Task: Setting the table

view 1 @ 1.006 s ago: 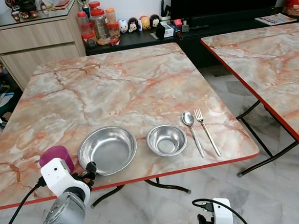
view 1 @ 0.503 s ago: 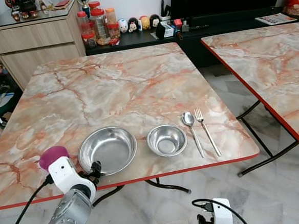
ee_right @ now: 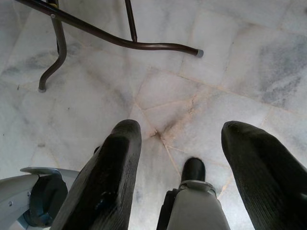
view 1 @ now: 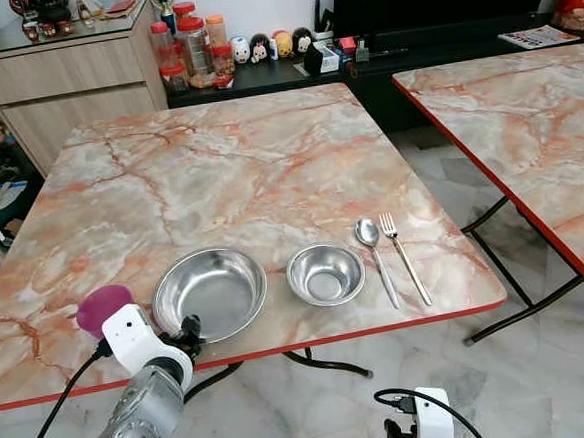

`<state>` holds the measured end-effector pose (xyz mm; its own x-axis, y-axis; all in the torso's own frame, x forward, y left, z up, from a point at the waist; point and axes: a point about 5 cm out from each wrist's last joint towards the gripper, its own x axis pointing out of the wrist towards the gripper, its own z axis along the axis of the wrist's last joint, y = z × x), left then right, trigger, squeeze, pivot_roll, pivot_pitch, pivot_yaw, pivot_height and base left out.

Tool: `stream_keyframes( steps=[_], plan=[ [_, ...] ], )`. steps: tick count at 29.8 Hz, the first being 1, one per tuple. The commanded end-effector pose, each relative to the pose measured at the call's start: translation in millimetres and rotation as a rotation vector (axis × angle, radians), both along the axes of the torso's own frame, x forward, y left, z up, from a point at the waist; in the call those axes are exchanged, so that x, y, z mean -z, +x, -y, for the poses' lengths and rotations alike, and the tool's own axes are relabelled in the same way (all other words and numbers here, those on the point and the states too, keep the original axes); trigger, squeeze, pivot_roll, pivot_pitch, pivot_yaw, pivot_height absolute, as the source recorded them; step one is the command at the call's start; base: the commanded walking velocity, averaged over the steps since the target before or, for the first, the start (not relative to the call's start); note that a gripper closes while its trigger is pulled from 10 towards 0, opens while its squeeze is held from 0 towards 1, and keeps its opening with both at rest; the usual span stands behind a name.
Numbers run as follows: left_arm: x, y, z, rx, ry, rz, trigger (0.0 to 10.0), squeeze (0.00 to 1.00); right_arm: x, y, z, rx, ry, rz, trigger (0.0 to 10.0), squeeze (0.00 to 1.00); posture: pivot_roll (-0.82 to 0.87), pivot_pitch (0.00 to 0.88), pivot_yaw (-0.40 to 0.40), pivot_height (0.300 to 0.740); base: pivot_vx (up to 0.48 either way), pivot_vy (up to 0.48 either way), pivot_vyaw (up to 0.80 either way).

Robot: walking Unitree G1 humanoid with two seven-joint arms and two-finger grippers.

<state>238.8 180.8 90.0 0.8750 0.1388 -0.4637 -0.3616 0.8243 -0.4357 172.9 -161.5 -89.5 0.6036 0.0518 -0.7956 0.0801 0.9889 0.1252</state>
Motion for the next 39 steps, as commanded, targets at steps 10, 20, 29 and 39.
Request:
stream_keyframes(
  steps=[10,20,29,39],
  plan=[
    [-1.3,2.5,2.9,-0.001,0.01,0.003,0.0,0.0,0.2,0.5,-1.7,-0.001,0.008,-0.01,10.0,0.0,0.14,0.0,0.031,0.74,0.0,0.0,0.0],
    [-4.2,2.2,2.4,0.0,0.025,0.0,0.0,0.0,-0.3,2.0,-4.1,-0.004,0.014,-0.01,10.0,0.0,0.14,0.0,0.033,0.74,0.0,0.0,0.0],
    [-10.1,3.1,0.9,-0.011,0.044,0.018,0.0,0.0,-0.5,2.7,-4.3,-0.008,0.014,-0.011,10.0,0.0,0.15,0.0,0.026,0.74,0.0,0.0,0.0],
    [-24.1,7.2,5.4,0.001,-0.025,0.129,0.0,0.0,-2.3,7.0,-6.0,-0.023,0.016,-0.004,10.0,0.0,0.17,0.0,0.008,0.74,0.0,0.0,0.0]
  ],
)
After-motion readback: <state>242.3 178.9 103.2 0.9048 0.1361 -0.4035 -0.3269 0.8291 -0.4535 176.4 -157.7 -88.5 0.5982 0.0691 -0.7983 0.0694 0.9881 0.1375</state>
